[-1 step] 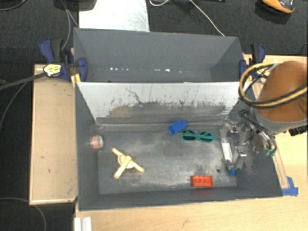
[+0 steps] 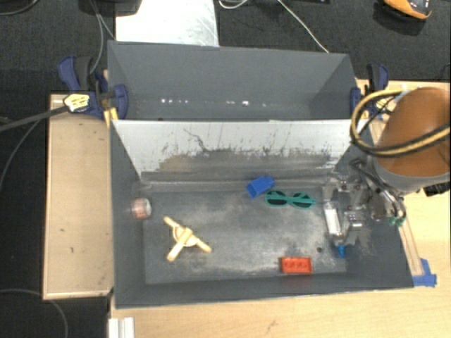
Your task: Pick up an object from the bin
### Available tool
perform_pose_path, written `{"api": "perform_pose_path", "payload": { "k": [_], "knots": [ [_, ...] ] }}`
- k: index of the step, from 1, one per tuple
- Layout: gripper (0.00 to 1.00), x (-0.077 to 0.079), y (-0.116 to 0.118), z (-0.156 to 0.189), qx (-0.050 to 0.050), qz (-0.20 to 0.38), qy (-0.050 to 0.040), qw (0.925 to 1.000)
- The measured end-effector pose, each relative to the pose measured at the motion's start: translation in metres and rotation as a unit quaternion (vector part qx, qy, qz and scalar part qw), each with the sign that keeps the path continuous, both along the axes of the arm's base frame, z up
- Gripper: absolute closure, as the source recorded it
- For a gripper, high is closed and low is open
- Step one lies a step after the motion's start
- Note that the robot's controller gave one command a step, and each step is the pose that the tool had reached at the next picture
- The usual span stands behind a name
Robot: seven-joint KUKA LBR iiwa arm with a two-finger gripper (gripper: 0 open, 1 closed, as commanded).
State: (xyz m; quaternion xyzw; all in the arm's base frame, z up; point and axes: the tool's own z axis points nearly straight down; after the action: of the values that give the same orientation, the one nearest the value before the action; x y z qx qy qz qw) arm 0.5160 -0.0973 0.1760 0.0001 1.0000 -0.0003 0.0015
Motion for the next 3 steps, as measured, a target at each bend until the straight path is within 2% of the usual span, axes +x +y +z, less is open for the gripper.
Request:
{"api": "perform_pose_path", "payload": {
  "k": [1,2,3],
  "knots": [
    [0.00,0.050,0.011,-0.082,0.000,0.024,-0.0015,0.9997],
    [0.00,0.057,0.016,-0.105,0.001,-0.033,0.0014,0.9994],
    [1.00,0.076,0.049,-0.105,0.000,-0.063,-0.0038,0.9980]
  ]
}}
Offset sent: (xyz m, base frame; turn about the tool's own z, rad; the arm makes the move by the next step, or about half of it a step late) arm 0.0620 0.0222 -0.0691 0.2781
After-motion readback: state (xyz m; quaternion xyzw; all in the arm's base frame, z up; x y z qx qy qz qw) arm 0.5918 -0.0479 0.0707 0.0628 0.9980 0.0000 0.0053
